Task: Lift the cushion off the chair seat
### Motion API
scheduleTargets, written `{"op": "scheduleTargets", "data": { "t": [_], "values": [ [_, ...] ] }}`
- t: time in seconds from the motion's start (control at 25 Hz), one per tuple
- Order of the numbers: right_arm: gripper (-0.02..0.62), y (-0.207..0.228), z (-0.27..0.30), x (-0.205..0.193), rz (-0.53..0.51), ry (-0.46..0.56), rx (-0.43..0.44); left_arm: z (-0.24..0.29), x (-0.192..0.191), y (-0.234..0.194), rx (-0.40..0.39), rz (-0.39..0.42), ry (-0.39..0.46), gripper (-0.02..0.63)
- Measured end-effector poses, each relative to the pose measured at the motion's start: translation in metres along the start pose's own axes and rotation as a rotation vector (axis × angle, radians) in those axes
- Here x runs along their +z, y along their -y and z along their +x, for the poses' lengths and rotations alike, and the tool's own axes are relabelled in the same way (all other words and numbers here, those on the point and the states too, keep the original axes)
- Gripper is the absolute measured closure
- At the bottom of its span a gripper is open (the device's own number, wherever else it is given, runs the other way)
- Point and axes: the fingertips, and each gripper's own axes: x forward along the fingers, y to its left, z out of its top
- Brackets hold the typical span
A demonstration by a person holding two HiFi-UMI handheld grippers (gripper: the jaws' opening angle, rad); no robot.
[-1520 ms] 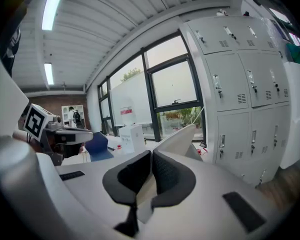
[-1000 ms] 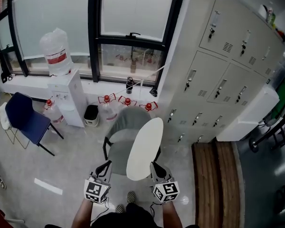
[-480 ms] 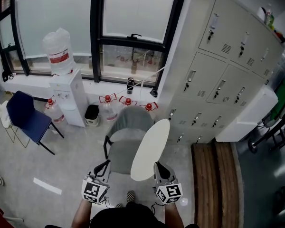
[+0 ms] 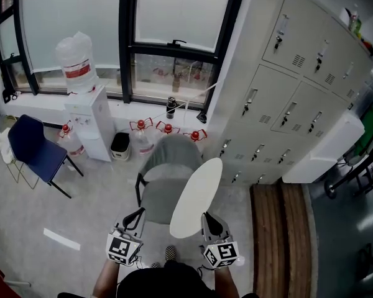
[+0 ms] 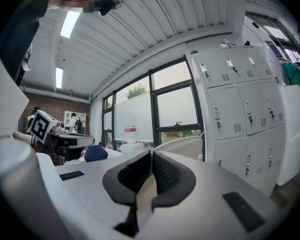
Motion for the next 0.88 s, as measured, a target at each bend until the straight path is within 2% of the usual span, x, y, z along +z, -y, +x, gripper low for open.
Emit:
{"op": "scheduleTargets", "data": {
  "t": [0.88],
  "values": [
    [0.560,-0.012,0.013,-0.003,-0.001,-0.007,0.027,0.000,-0.004,-0.013,0.004,-0.003,-0.014,0.588]
  ]
}}
